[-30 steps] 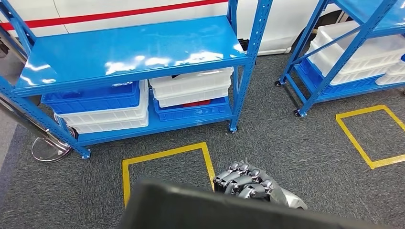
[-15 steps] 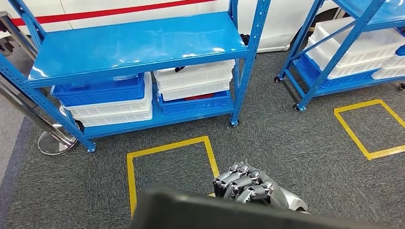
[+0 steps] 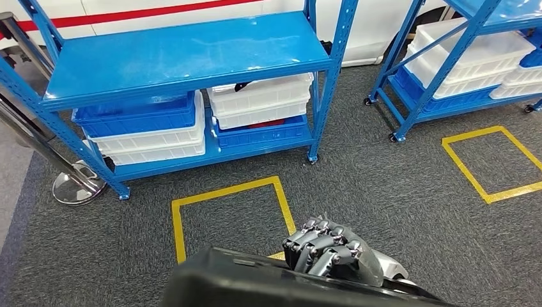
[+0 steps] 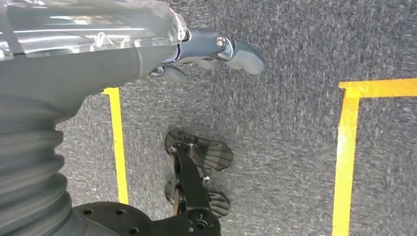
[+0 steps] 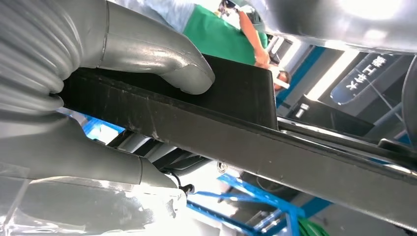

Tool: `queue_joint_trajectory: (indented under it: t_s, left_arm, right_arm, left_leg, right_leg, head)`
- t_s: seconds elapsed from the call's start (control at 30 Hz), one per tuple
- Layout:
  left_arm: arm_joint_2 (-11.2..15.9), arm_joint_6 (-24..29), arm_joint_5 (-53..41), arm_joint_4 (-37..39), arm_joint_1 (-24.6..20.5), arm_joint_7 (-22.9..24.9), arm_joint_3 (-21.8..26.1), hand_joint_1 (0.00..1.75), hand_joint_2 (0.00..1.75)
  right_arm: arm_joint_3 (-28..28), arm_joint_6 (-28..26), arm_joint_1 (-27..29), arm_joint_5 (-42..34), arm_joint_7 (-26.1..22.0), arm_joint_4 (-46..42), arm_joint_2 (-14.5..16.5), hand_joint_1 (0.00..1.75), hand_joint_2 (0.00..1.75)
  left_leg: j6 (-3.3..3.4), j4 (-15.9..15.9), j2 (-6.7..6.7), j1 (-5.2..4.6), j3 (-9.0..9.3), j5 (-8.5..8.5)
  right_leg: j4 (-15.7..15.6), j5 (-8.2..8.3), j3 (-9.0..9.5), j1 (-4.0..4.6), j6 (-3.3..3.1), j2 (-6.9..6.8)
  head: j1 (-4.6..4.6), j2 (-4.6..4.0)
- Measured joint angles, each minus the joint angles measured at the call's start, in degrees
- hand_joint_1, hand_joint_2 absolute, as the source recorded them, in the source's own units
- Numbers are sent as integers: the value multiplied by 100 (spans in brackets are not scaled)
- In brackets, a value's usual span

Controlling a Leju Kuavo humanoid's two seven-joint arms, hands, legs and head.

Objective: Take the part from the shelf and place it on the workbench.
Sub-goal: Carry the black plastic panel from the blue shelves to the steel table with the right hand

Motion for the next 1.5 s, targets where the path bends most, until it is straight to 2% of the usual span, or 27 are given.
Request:
queue_joint_trajectory:
  t_s: [0.07,0.17,0.23,0.27,0.3,0.37,0.4,0.43,0.5,0.53,0.6,0.67,0.73,0.77,0.8,0.87,0.9,0.97,1.03,1.1,1.17,1.23,1.27,1.33,1.4,1.47,1.5]
  left_arm:
    - [0,12,26,0,-7,20,4,0,175]
    - [0,89,39,0,-11,49,9,0,175]
    - [0,187,32,0,-7,62,12,0,175]
    - [0,232,24,0,-7,66,13,0,175]
    - [-1,271,12,0,-9,69,13,0,175]
    - [-4,319,-5,0,-11,57,13,0,175]
    - [-7,331,-11,0,-10,40,13,0,175]
    - [-9,339,-13,0,-8,15,13,0,175]
    - [-11,370,-20,-1,-11,-57,13,0,175]
    - [-12,395,-25,-1,-17,-92,13,0,175]
    - [-23,481,-51,-1,-18,-139,12,0,175]
    - [-34,580,-78,0,5,-148,10,0,175]
    - [-35,631,-84,0,30,-144,11,0,175]
    - [-36,637,-84,0,37,-142,11,0,175]
    - [-36,638,-85,-1,38,-141,11,0,175]
    - [-36,644,-94,-2,36,-144,10,0,175]
    - [-36,644,-99,-2,36,-153,10,0,175]
    - [-35,634,-105,-2,49,-174,10,0,175]
    - [-34,654,-139,-2,61,-162,10,0,175]
    - [-31,713,-188,-2,55,-99,10,0,175]
    - [-19,750,-199,-3,63,-35,11,0,175]
    - [6,749,-161,-5,83,4,16,0,175]
    - [20,732,-131,-9,87,14,26,0,175]
    - [40,686,-85,-19,80,21,52,0,175]
    - [69,634,-67,-37,76,10,71,0,175]
    - [108,582,-49,-54,77,-21,84,0,175]
    - [126,549,-40,-59,77,-47,92,0,175]
  right_arm:
    - [-19,80,4,-76,1,25,-1,164,175]
    - [-57,170,10,-166,1,80,-2,164,175]
    - [-81,229,20,-197,1,122,-2,164,175]
    - [-93,250,24,-206,1,141,-2,164,175]
    - [-105,268,26,-213,1,156,-2,164,175]
    - [-127,285,13,-222,2,175,-1,164,175]
    - [-136,287,4,-229,3,181,1,164,175]
    - [-147,285,-2,-236,4,187,3,164,175]
    - [-174,281,3,-248,4,204,7,164,175]
    - [-188,278,8,-249,4,212,8,164,175]
    - [-214,272,9,-252,1,225,11,164,175]
    - [-243,268,19,-265,-2,245,14,164,175]
    - [-284,277,51,-307,-2,278,13,164,175]
    - [-307,285,65,-335,-1,296,13,164,175]
    - [-328,301,75,-364,-1,314,11,164,175]
    - [-369,350,76,-417,-1,349,10,164,175]
    - [-388,375,71,-438,1,367,9,164,175]
    - [-427,402,63,-468,-1,401,9,164,175]
    - [-460,405,60,-482,-1,442,9,164,175]
    - [-488,411,45,-488,1,494,9,164,175]
    - [-502,439,22,-479,2,546,12,164,175]
    - [-503,478,21,-435,15,589,22,164,175]
    - [-503,492,28,-402,29,605,33,164,175]
    - [-505,516,34,-322,57,637,65,164,175]
    - [-507,567,27,-239,70,676,109,164,175]
    - [-507,619,17,-164,58,712,151,164,175]
    - [-506,637,16,-120,40,729,169,164,175]
  left_leg:
    - [92,-19,78,8,-39,48]
    - [190,-22,198,-22,-126,108]
    - [213,-2,285,-59,-182,129]
    - [216,10,328,-76,-200,134]
    - [217,23,369,-92,-207,135]
    - [208,47,449,-126,-214,133]
    - [192,56,491,-141,-222,136]
    - [173,63,536,-152,-232,141]
    - [125,62,631,-162,-240,152]
    - [97,82,615,-158,-247,124]
    - [40,390,417,-136,-370,-118]
    - [-1,1119,194,-101,-670,-525]
    - [-24,1679,139,-82,-895,-702]
    - [-29,1657,133,-74,-869,-620]
    - [-30,1419,112,-64,-743,-444]
    - [-16,663,-90,-39,-369,-80]
    - [-4,358,-209,-26,-230,1]
    - [25,132,-329,-23,-151,-1]
    - [81,88,-221,-18,-159,30]
    - [157,39,-91,-3,-157,76]
    - [201,17,49,-8,-163,95]
    - [207,21,196,-20,-174,93]
    - [204,24,266,-23,-176,90]
    - [182,34,388,-23,-167,75]
    - [133,55,486,-40,-152,48]
    - [71,66,573,-69,-144,30]
    - [40,64,623,-80,-139,26]
  right_leg:
    - [183,-143,-101,-9,55,12]
    - [1166,-719,-529,-18,101,-14]
    - [1628,-860,-696,-16,103,-23]
    - [1537,-769,-613,-12,87,-38]
    - [1229,-598,-417,-2,57,-80]
    - [419,-328,35,56,-29,-303]
    - [153,-267,166,89,-70,-396]
    - [28,-261,208,118,-101,-446]
    - [-2,-222,180,123,-153,-359]
    - [-25,-192,172,107,-179,-307]
    - [-70,-127,153,65,-239,-206]
    - [-72,-90,111,61,-274,-93]
    - [-58,-67,78,64,-276,40]
    - [-44,-60,68,63,-271,109]
    - [-25,-58,62,61,-265,177]
    - [23,-64,40,60,-239,301]
    - [52,-62,8,61,-213,362]
    - [86,-30,-77,50,-139,475]
    - [99,4,-141,35,-62,542]
    - [295,-133,-251,46,-11,354]
    - [933,-494,-550,37,23,84]
    - [1599,-747,-855,3,57,0]
    - [1681,-723,-884,-13,68,-18]
    - [1178,-406,-594,-36,73,-99]
    - [418,-164,-186,-9,40,-362]
    - [123,-141,-59,44,-23,-498]
    - [120,-128,-77,61,-58,-445]
  head:
    - [3,0]
    - [5,0]
    - [3,0]
    - [3,0]
    - [3,0]
    - [2,0]
    - [1,0]
    - [-1,0]
    - [-2,0]
    - [-2,0]
    - [-6,0]
    - [-10,0]
    - [-10,0]
    - [-10,0]
    - [-10,0]
    - [-8,0]
    - [-7,0]
    - [-3,0]
    - [-3,0]
    - [13,0]
    - [32,0]
    - [35,0]
    - [35,0]
    - [35,0]
    - [35,0]
    - [33,0]
    - [31,0]
